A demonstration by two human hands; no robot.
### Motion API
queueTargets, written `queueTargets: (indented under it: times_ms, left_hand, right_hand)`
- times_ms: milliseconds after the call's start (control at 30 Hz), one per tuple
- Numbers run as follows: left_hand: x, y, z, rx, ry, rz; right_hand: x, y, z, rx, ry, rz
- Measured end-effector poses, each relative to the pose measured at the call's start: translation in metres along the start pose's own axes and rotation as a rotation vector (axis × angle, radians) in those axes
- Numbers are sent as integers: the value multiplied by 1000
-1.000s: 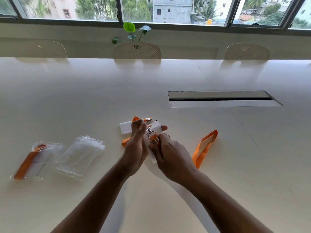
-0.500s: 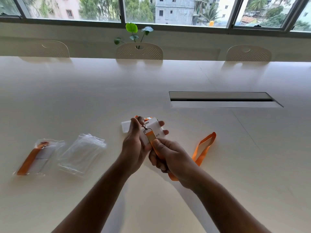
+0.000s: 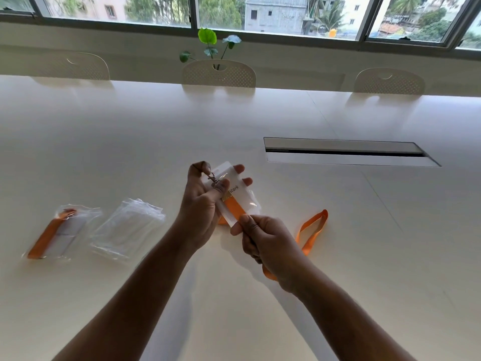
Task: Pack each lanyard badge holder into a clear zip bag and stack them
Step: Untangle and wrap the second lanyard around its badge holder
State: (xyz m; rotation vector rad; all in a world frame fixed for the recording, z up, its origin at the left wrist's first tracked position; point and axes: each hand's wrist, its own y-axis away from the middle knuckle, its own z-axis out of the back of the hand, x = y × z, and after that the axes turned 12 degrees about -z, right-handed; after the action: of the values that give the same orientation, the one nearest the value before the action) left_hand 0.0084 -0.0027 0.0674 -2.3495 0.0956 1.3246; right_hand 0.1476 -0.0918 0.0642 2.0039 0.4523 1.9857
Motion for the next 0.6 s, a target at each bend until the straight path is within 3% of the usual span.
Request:
queueTargets:
  times_ms: [233,467,600]
  left_hand:
    - [2,-4,2,-74,30,8]
    - [5,-4,2,-163,309,131]
    - [17,5,-3,-286,304,202]
  right_hand:
    - [-13,-12,-1,-174,178,25]
    - [-10,-9,8,-21,57,197]
    - [-4,-6,9,28,-82,289]
